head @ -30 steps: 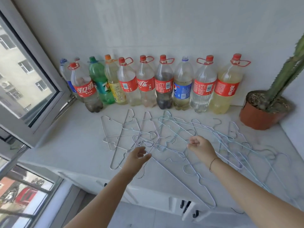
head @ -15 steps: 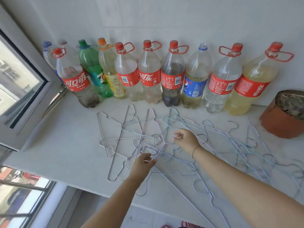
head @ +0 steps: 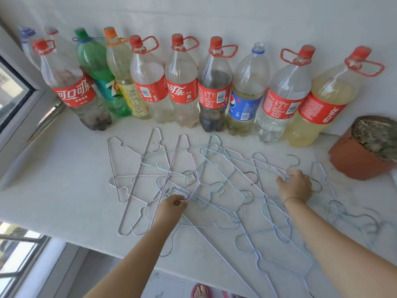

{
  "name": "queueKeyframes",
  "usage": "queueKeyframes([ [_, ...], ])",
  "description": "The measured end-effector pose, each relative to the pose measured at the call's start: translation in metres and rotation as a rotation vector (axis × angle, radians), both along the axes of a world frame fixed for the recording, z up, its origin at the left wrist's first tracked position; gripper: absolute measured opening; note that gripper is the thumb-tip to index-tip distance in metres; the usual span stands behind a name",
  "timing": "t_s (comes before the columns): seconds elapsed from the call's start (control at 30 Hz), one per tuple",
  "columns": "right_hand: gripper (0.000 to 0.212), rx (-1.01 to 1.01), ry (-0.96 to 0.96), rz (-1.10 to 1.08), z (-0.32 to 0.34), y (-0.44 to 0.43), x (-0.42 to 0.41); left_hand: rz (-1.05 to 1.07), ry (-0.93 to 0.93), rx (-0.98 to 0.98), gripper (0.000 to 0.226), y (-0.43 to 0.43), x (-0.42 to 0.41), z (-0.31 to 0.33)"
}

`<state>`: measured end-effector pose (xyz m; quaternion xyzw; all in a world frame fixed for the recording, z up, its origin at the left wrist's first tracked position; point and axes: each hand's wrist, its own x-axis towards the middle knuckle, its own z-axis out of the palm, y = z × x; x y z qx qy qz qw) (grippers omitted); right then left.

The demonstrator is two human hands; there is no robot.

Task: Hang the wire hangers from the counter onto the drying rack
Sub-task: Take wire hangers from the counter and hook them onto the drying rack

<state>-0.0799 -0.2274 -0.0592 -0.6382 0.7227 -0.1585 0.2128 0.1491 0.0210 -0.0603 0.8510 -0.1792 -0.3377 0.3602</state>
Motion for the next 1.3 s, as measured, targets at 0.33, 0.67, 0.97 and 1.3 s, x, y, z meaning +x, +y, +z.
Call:
queueKeyframes([
  [0.33, 0.022, 0.114, -0.191, 0.083, -0.012, 0.007, -0.038, -0.019, -0.028, 0.043, 0.016, -0.018, -0.005, 0.002],
  [0.67, 0.020, 0.057, -0.302, 0.137, 0.016, 0.008, -0.045, -0.023, -0.104, -0.009, 0.013, -0.012, -0.003, 0.015],
  [0.97, 0.030, 0.128, 0.113, 0.796, 0.011, 0.059, 0.015, 0.014, -0.154, -0.058, 0.012, -0.001, -0.007, 0.027],
  [1.3, 0.018, 0.248, -0.223, 0.666, 0.018, 0.060, 0.046, 0.040, -0.107, -0.121, 0.015, 0.005, -0.011, 0.030],
])
